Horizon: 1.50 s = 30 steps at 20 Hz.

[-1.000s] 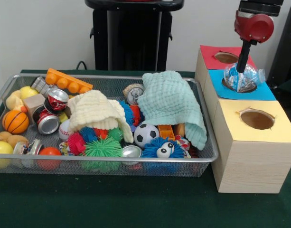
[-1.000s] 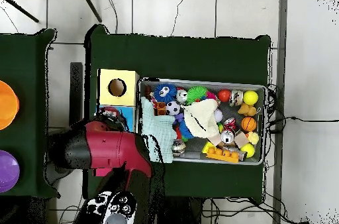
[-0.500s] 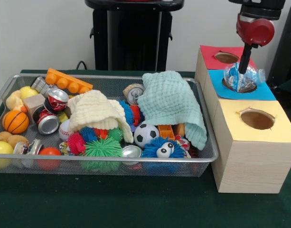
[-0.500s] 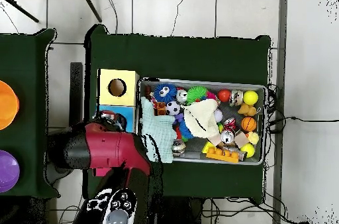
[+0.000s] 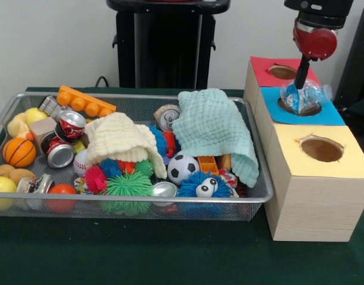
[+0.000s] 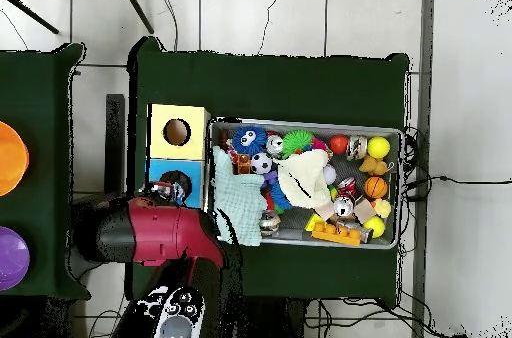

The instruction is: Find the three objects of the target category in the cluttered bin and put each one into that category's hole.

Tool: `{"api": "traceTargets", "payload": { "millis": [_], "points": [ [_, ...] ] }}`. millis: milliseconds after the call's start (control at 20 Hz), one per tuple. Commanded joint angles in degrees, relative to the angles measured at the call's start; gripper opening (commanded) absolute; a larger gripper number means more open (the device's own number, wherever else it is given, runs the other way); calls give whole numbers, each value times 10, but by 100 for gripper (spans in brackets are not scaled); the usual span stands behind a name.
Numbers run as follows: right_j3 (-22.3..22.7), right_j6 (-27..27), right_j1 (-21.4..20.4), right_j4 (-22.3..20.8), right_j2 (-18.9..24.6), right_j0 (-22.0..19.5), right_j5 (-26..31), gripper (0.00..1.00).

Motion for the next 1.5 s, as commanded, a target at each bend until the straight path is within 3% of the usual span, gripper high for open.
{"api": "traceTargets", "payload": {
  "millis": [50,750,1250,1500],
  "points": [
    [32,199,1,23,36,4,81,0],
    [0,213,-1,10,-5,35,95,0],
    [-51,214,1,1,-33,38,117,0],
    [-36,211,-7,-4,-34,34,115,0]
  ]
}}
